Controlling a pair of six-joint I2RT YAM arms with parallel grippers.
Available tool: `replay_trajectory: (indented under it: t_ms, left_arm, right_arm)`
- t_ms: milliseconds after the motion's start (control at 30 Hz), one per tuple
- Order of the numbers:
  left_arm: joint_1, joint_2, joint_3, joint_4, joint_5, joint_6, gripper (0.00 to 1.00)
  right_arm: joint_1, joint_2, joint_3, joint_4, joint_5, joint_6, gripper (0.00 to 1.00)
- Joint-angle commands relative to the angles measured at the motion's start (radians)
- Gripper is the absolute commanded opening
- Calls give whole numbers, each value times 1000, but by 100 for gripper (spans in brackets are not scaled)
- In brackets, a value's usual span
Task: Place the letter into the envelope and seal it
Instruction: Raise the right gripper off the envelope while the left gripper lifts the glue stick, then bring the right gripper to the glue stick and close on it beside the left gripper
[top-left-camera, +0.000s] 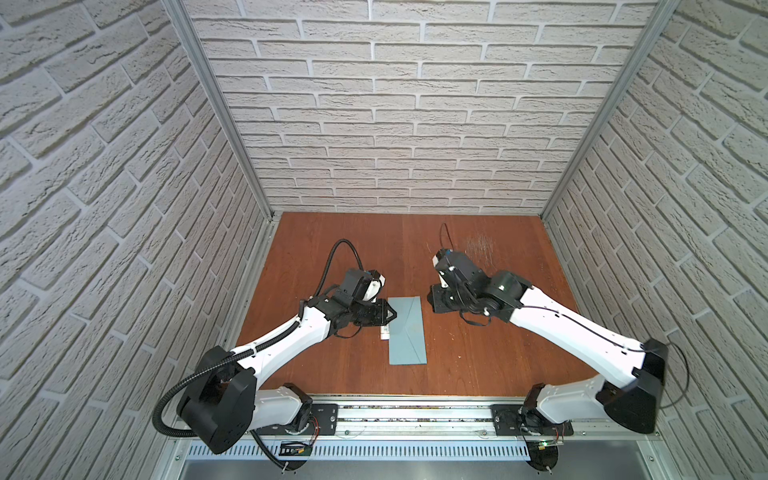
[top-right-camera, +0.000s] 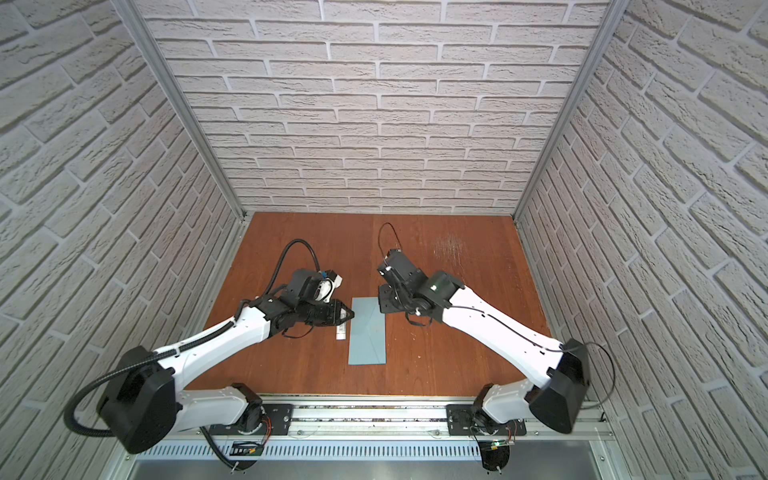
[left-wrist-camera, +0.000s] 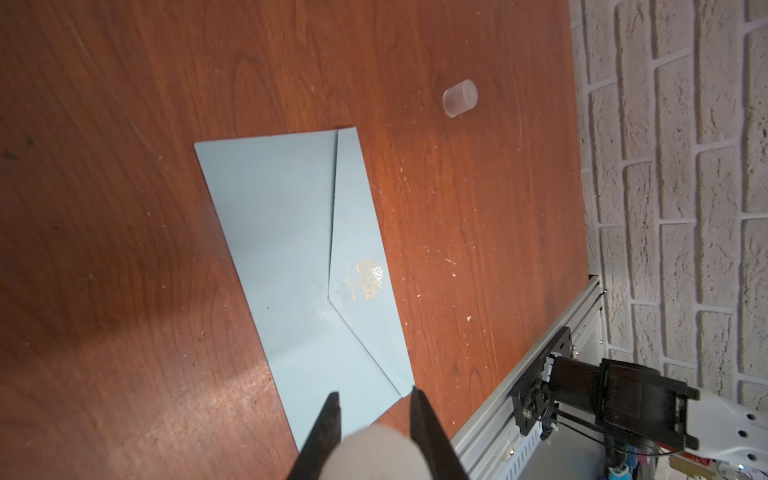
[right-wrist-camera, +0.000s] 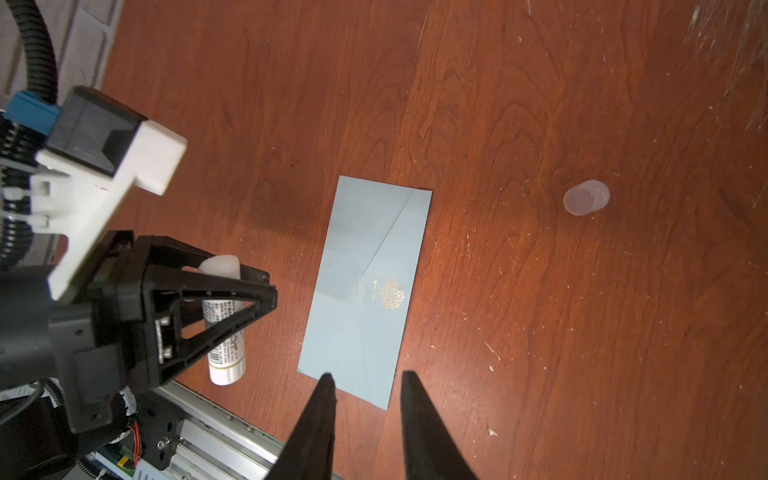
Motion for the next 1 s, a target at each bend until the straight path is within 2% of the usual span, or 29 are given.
replay_trajectory:
  t_ms: [0, 100, 167, 300, 367, 533, 600, 767, 967]
  left_arm:
    - [-23, -52, 30, 75, -64, 3, 0]
    - [-41, -86, 24, 153, -101, 18, 0]
    - [-55, -99, 19, 210, -120, 38, 0]
    - [-76, -99, 13, 349, -117, 79, 0]
    - [-82, -86, 11, 424, -97, 99, 0]
    - [-83, -35, 23, 587, -24, 112, 0]
    - [-83, -15, 31, 644, 4, 114, 0]
    - [-79, 38, 71, 721, 76, 114, 0]
    - [-54, 124, 147, 800, 189, 64, 0]
  right_arm:
    - [2, -172, -170, 286, 51, -77, 34]
    - [2, -329, -345, 471, 65, -131, 37]
    - [2, -406, -419, 533, 72, -154, 37]
    - [2, -504, -520, 631, -70, -235, 31]
    - [3, -526, -577, 726, -138, -252, 33]
    - [4, -512, -665, 878, -214, -255, 50]
    - [4, -507, -724, 1007, -251, -245, 56]
    - [4, -486, -802, 1215, -260, -255, 67]
    - [4, -367, -758, 1281, -285, -254, 71]
